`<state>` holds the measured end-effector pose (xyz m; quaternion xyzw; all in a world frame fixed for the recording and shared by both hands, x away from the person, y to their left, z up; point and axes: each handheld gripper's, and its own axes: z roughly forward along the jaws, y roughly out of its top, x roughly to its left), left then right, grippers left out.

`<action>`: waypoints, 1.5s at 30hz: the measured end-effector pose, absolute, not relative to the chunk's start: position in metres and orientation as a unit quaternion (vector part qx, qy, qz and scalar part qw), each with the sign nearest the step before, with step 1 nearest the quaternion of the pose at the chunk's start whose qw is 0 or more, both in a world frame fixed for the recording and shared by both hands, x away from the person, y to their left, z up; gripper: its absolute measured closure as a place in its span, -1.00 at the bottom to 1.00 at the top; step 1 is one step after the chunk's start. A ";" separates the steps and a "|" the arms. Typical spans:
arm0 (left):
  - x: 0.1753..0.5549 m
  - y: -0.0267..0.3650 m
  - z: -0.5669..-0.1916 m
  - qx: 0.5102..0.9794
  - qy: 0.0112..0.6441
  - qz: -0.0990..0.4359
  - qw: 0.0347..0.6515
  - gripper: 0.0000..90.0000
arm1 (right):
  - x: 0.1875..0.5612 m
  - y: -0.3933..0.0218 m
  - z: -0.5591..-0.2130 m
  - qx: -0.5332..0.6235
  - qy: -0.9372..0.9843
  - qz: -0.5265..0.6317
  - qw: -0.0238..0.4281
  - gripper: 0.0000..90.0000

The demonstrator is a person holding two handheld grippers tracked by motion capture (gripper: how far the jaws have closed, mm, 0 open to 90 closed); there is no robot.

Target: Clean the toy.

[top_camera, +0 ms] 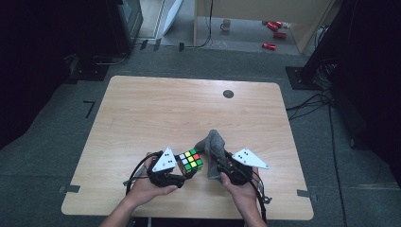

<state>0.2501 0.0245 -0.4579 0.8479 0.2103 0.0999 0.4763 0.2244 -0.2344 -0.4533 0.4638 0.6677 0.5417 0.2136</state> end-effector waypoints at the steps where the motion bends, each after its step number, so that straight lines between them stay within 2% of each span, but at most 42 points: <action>1: 0.250 0.025 -0.458 0.847 0.213 0.102 0.476 -0.22 | 0.224 -0.235 -0.452 0.466 0.667 0.541 0.213 0.27; 2: 0.251 0.024 -0.459 0.847 0.215 0.104 0.476 -0.22 | 0.224 -0.235 -0.451 0.470 0.665 0.540 0.212 0.14; 5: 0.251 0.024 -0.460 0.846 0.220 0.112 0.472 -0.22 | 0.221 -0.235 -0.444 0.471 0.661 0.544 0.214 -0.04; 12: 0.255 0.027 -0.461 0.843 0.231 0.118 0.470 -0.22 | 0.214 -0.230 -0.428 0.456 0.659 0.554 0.225 -0.39; 14: 0.255 0.028 -0.462 0.844 0.232 0.118 0.469 -0.22 | 0.217 -0.228 -0.431 0.463 0.672 0.535 0.221 -0.41; 18: 0.254 0.027 -0.461 0.844 0.230 0.120 0.469 -0.22 | 0.229 -0.225 -0.452 0.470 0.712 0.494 0.169 -0.41; 25: 0.255 0.028 -0.462 0.843 0.232 0.117 0.470 -0.22 | 0.234 -0.230 -0.464 0.474 0.713 0.491 0.163 -0.24; 31: 0.256 0.027 -0.461 0.842 0.229 0.114 0.475 -0.22 | 0.239 -0.243 -0.483 0.496 0.709 0.476 0.156 -0.01; 34: 0.258 0.022 -0.462 0.842 0.226 0.109 0.477 -0.22 | 0.239 -0.248 -0.487 0.502 0.715 0.461 0.159 -0.09; 38: 0.260 0.015 -0.463 0.845 0.220 0.104 0.477 -0.22 | 0.237 -0.255 -0.489 0.514 0.714 0.446 0.163 -0.33; 45: 0.261 0.002 -0.464 0.851 0.204 0.105 0.473 -0.22 | 0.223 -0.266 -0.468 0.520 0.679 0.485 0.182 -0.37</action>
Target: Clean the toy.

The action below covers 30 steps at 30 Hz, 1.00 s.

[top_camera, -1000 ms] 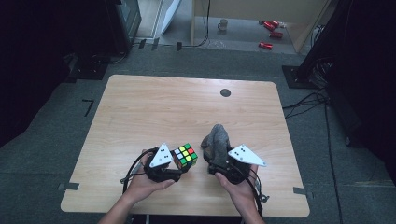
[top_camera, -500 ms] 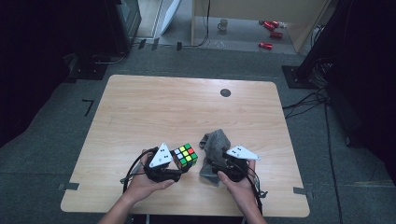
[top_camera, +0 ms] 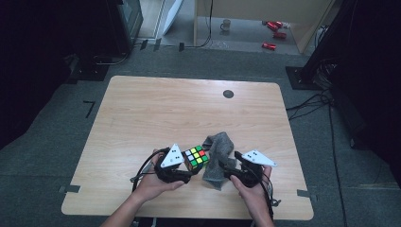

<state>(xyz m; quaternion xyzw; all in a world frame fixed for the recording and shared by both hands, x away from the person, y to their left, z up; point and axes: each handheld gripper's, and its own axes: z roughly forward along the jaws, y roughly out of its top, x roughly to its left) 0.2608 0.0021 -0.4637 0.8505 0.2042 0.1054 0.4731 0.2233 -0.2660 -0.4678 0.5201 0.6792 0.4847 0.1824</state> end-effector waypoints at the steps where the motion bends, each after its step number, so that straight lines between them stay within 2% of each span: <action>1: 0.260 0.001 -0.464 0.851 0.203 0.107 0.472 -0.22 | 0.221 -0.265 -0.463 0.516 0.676 0.493 0.183 -0.37; 9: 0.256 -0.007 -0.465 0.854 0.196 0.119 0.466 -0.22 | 0.208 -0.241 -0.441 0.474 0.679 0.536 0.164 -0.36; 15: 0.252 -0.012 -0.467 0.856 0.194 0.135 0.460 -0.22 | 0.208 -0.230 -0.440 0.469 0.679 0.546 0.144 -0.38; 21: 0.246 -0.018 -0.468 0.860 0.183 0.163 0.447 -0.22 | 0.211 -0.217 -0.445 0.474 0.689 0.534 0.124 -0.51; 30: 0.238 -0.023 -0.466 0.859 0.170 0.190 0.444 -0.22 | 0.214 -0.208 -0.453 0.484 0.704 0.509 0.105 -0.46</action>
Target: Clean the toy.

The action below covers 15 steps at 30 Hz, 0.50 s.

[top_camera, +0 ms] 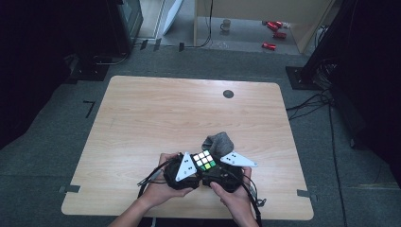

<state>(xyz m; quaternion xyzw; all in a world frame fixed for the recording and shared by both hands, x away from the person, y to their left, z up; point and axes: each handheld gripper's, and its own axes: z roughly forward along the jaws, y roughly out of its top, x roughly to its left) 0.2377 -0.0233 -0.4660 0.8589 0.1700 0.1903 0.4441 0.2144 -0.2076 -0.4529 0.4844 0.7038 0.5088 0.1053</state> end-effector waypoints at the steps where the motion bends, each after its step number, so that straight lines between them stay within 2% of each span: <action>1: 0.237 -0.023 -0.466 0.859 0.169 0.193 0.443 -0.22 | 0.215 -0.207 -0.453 0.485 0.704 0.509 0.100 -0.42; 8: 0.234 -0.026 -0.467 0.858 0.162 0.217 0.437 -0.22 | 0.217 -0.209 -0.456 0.490 0.702 0.512 0.073 -0.37; 15: 0.232 -0.029 -0.469 0.861 0.159 0.231 0.425 -0.22 | 0.215 -0.208 -0.457 0.484 0.710 0.502 0.097 -0.28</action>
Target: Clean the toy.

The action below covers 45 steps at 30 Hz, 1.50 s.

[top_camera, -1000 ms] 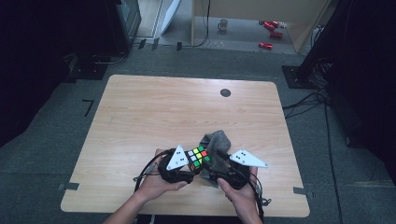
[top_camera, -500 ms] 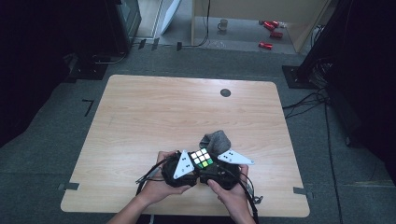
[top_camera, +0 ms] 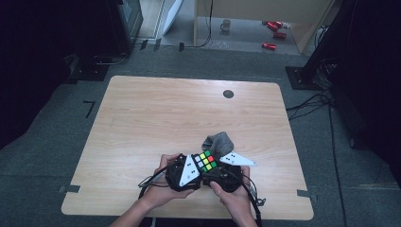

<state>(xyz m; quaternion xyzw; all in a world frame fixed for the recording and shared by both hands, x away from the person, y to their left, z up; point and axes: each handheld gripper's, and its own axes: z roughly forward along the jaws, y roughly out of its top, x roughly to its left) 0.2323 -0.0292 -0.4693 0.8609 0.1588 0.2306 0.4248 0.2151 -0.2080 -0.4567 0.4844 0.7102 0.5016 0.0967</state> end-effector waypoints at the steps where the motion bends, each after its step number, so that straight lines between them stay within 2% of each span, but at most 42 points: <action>1: 0.232 -0.030 -0.470 0.861 0.160 0.230 0.424 -0.22 | 0.215 -0.208 -0.456 0.481 0.713 0.499 0.106 -0.26; 12: 0.234 -0.028 -0.469 0.860 0.159 0.213 0.435 -0.23 | 0.217 -0.216 -0.458 0.498 0.696 0.512 0.068 -0.22; 26: 0.240 -0.022 -0.473 0.860 0.165 0.182 0.447 -0.28 | 0.215 -0.214 -0.457 0.500 0.694 0.513 0.075 -0.22; 30: 0.244 -0.023 -0.480 0.872 0.172 0.177 0.423 -0.31 | 0.214 -0.218 -0.454 0.502 0.685 0.523 0.073 -0.22; 33: 0.245 -0.020 -0.478 0.865 0.175 0.169 0.438 -0.31 | 0.214 -0.221 -0.450 0.502 0.681 0.528 0.073 -0.22; 36: 0.242 -0.020 -0.478 0.863 0.167 0.180 0.441 -0.23 | 0.214 -0.223 -0.450 0.504 0.674 0.537 0.063 -0.22; 45: 0.239 -0.018 -0.477 0.857 0.157 0.202 0.446 -0.22 | 0.216 -0.226 -0.451 0.512 0.662 0.546 0.039 -0.23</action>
